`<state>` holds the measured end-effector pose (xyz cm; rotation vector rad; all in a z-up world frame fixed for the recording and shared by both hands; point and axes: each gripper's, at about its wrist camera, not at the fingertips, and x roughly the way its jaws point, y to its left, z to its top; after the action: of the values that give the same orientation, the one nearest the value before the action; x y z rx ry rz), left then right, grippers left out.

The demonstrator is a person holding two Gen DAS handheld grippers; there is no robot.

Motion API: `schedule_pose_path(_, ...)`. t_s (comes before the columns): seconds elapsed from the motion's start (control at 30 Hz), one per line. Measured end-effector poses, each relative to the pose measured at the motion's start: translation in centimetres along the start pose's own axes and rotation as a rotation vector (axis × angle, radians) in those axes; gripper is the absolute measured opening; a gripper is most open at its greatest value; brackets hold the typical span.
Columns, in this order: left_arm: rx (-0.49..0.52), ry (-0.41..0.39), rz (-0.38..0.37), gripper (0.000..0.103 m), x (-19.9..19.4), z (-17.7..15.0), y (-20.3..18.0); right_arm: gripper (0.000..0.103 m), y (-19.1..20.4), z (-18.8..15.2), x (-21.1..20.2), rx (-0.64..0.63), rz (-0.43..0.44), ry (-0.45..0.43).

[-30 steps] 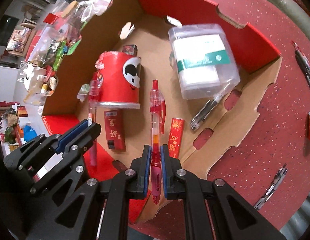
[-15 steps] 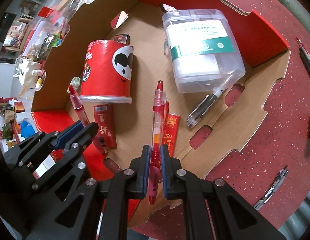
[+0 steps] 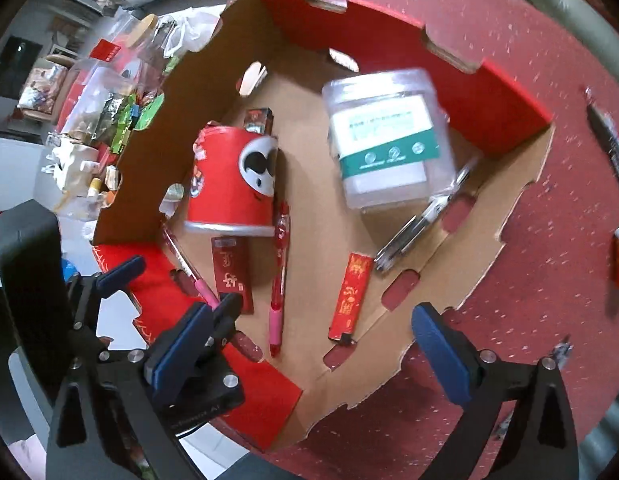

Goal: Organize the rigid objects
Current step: 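Move both tools back over the remaining black and grey pens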

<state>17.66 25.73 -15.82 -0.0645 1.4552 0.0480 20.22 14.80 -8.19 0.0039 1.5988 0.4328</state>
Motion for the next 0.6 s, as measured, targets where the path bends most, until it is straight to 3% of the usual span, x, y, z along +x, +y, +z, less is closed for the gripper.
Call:
schedule_pose_path(0.23, 0.017, -0.016, -0.059, 0.103, -0.7, 0.2, 0.1, 0.100, -1.8, -0.3, -3.1, 0.096, 0.048, -0.055)
schedule_pose_path(0.37, 0.035, -0.051, -0.039, 0.103, -2.4, -0.3, 0.1, 0.101, -4.7, -2.3, -5.0, 0.179, 0.071, -0.071)
schedule_pose_path(0.5, 0.096, -0.077, -0.038, 0.103, -4.8, -2.1, -2.6, 0.102, -9.5, -7.0, -6.1, 0.280, 0.046, -0.084)
schedule_pose_path(0.6, 0.176, -0.092, -0.080, 0.103, -6.2, -3.3, -5.0, 0.102, -13.9, -11.4, -5.8, 0.397, 0.016, -0.060)
